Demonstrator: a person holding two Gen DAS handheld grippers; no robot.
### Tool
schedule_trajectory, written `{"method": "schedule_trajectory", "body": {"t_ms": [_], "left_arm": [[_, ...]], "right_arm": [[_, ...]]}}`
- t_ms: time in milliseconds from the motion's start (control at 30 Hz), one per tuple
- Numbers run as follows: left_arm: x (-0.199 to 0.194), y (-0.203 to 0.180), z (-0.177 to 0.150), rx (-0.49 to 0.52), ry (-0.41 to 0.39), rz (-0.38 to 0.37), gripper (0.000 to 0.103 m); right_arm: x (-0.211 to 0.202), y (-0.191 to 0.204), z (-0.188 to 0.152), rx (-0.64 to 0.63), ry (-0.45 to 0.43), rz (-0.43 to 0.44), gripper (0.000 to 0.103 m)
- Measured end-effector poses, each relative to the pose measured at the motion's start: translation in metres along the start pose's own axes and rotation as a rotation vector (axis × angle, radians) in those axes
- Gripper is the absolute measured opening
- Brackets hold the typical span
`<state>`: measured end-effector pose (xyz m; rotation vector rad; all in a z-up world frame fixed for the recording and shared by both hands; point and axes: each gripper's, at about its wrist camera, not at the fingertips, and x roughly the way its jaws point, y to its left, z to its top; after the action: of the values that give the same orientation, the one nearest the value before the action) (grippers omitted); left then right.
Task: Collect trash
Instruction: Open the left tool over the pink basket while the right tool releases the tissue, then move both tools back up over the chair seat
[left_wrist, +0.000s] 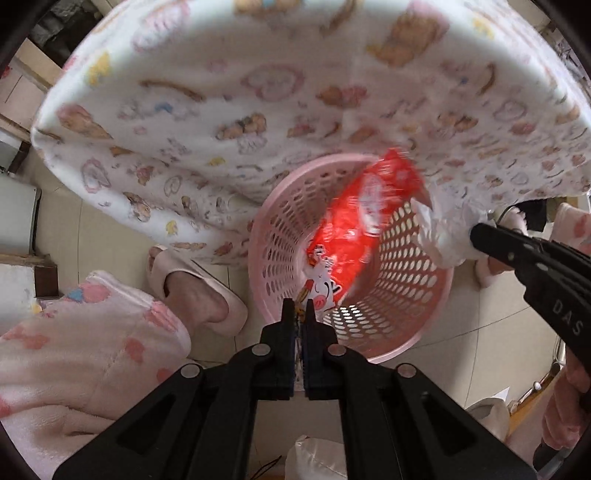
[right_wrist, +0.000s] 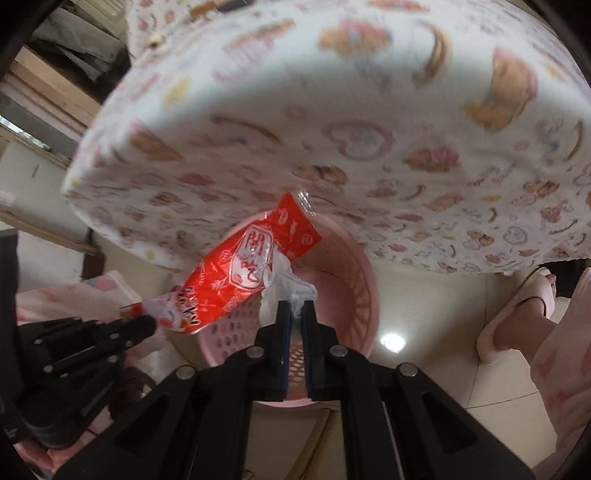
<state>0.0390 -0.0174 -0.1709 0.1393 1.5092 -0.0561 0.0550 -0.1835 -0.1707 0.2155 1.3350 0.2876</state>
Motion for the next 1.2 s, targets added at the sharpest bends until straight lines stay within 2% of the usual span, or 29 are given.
{"method": "schedule_trajectory", "body": {"t_ms": [167, 333, 467, 533, 700, 833, 1000, 1100, 1200], "left_arm": [[0.023, 0.001, 0.004, -0.013, 0.054, 0.012, 0.002], [0.038, 0.001, 0.006, -0.023, 0.088, 0.004, 0.021], [0.043, 0.002, 0.006, -0.045, 0.105, 0.000, 0.026], [0.039, -0.001, 0.005, -0.032, 0.095, 0.000, 0.044], [0.024, -0.006, 0.009, -0.023, 0.043, -0.003, 0.056], [0.003, 0.003, 0.013, -0.066, -0.031, -0.019, 0.056], [-0.045, 0.012, 0.021, -0.098, -0.212, -0.075, 0.056], [-0.073, 0.016, 0.028, -0.109, -0.326, -0.048, 0.056], [-0.099, 0.016, 0.034, -0.118, -0.414, -0.028, 0.056]], "right_arm": [[0.020, -0.012, -0.004, 0.056, 0.047, 0.007, 0.008], [0.036, -0.013, -0.006, 0.032, 0.052, -0.037, 0.017], [0.051, -0.015, -0.007, 0.035, 0.090, -0.020, 0.017], [0.054, -0.019, -0.009, 0.047, 0.091, -0.031, 0.017], [0.043, -0.015, -0.007, 0.035, 0.064, -0.040, 0.024], [0.005, -0.007, 0.001, 0.022, -0.057, -0.064, 0.028], [-0.066, -0.001, 0.011, -0.003, -0.275, -0.077, 0.033], [-0.106, 0.003, 0.014, -0.051, -0.405, -0.100, 0.036], [-0.130, 0.000, 0.018, -0.075, -0.494, -0.160, 0.037]]}}
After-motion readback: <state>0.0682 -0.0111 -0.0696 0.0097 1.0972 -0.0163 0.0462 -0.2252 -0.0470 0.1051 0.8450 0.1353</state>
